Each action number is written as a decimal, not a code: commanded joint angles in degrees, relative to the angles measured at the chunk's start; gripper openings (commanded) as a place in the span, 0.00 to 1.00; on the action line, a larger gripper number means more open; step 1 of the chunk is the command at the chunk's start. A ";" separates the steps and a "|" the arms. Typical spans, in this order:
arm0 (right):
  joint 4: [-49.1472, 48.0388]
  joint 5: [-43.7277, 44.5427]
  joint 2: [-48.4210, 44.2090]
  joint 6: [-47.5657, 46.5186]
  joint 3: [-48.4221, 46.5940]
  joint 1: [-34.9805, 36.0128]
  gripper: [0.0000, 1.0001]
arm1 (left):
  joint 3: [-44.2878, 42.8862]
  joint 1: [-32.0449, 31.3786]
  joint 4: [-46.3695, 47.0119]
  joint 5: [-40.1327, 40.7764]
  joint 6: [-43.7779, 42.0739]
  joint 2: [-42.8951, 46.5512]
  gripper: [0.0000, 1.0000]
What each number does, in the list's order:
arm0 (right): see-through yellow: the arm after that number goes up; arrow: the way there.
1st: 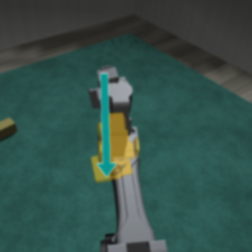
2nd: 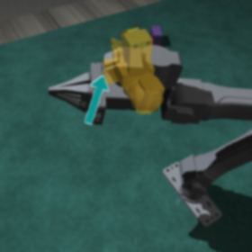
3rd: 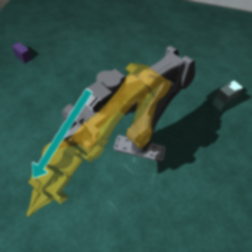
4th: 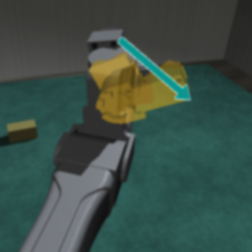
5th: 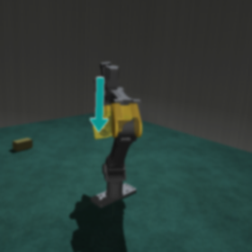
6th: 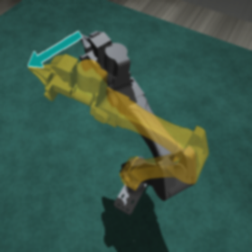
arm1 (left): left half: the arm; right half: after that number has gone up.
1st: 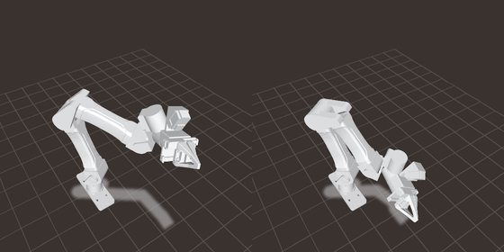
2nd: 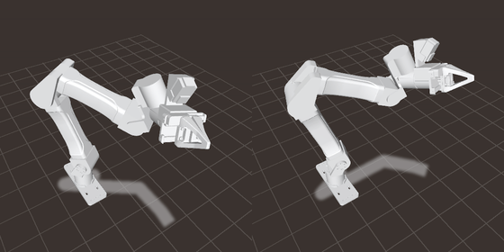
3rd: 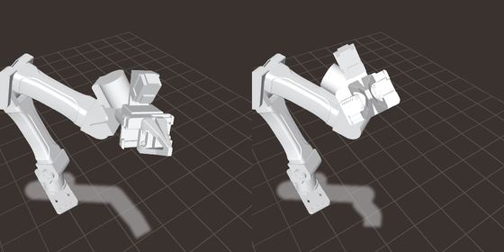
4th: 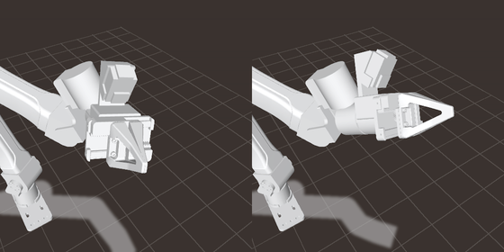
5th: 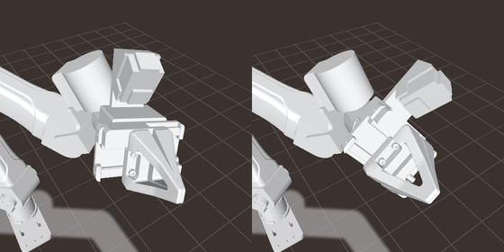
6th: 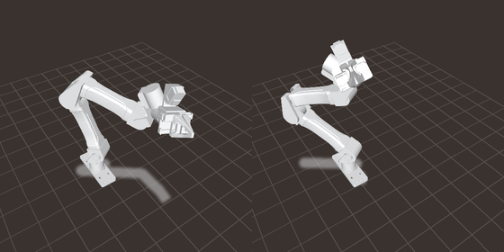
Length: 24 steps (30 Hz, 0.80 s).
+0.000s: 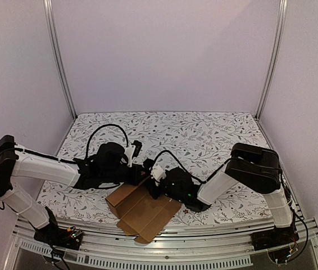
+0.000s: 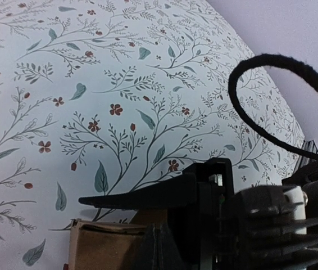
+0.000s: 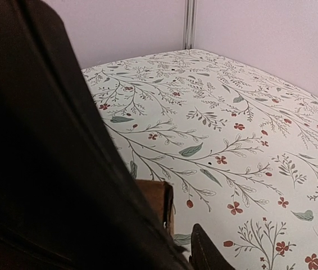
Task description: Fold the paper box
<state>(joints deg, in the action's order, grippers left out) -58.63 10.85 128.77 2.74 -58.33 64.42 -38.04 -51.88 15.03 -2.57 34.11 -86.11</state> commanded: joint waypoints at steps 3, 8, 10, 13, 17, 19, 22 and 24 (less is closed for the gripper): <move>-0.86 -0.12 2.49 1.08 0.63 -0.07 0.28 | -0.28 -0.68 -3.60 0.15 -0.42 0.67 0.00; 0.74 -0.43 2.60 0.46 -0.32 -0.09 0.00 | -0.54 -0.68 -4.01 0.10 -0.52 0.83 0.00; 1.01 -0.72 2.54 0.26 -0.46 -0.05 0.00 | -0.54 -0.68 -4.18 0.23 -0.50 0.98 0.00; 0.51 -0.74 2.20 0.41 -0.11 -0.08 0.02 | -0.46 -0.68 -4.30 0.44 -0.56 1.01 0.00; 0.72 0.59 0.28 0.39 1.11 0.04 0.36 | -0.12 -0.68 -4.27 0.65 -0.33 1.11 0.00; 2.52 1.17 -1.74 0.12 1.62 0.01 0.46 | 0.26 -0.68 -4.10 1.21 -0.20 1.57 0.00; 6.23 2.21 -4.17 -0.62 2.42 0.01 0.57 | 0.58 -0.73 -4.28 2.18 -0.09 2.43 0.00; 8.70 2.62 -6.17 -0.67 3.35 0.04 0.62 | 0.60 -0.68 -4.76 2.39 -0.22 2.96 0.00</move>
<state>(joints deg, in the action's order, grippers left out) -55.05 11.79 127.68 2.48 -56.69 64.45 -38.20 -51.96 13.21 -1.65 34.11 -85.03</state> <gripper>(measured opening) 0.582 0.003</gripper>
